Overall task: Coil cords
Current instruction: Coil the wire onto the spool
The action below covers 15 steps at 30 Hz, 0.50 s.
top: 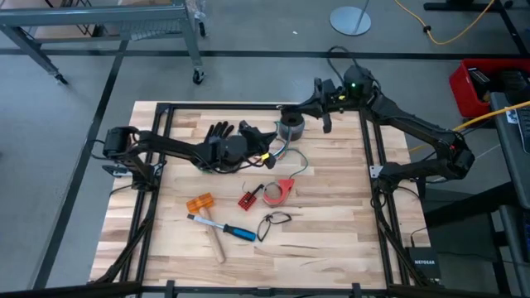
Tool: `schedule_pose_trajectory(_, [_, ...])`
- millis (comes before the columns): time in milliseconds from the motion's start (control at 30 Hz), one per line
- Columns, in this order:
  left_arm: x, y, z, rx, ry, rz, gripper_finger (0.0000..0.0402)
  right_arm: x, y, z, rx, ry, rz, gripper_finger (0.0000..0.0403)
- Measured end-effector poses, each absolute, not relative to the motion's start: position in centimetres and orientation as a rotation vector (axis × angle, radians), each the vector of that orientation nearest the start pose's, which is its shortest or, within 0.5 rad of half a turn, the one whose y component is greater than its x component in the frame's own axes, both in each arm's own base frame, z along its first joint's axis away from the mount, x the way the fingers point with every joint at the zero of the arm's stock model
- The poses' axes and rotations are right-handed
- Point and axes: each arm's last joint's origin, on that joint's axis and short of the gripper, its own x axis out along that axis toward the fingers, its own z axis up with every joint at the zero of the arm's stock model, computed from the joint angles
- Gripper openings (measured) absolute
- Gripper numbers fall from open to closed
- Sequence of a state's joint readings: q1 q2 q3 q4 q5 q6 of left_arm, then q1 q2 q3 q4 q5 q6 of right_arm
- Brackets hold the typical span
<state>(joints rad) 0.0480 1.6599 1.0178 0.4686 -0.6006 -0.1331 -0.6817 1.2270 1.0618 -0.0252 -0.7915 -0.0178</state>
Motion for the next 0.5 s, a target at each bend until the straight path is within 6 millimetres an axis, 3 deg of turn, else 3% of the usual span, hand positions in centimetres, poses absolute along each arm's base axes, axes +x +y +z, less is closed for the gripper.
schedule_pose_trajectory(200, [35.7, 3.4, 26.4, -0.097, 0.112, 0.654, 0.0, 22.5, -14.9, 33.9, 0.108, 0.272, 0.022, 0.0001])
schedule_pose_trajectory(500, [35.8, 3.9, 26.4, -0.239, 0.094, 0.563, 0.0, 24.4, -12.6, 32.7, -0.013, 0.402, -0.088, 0.0001])
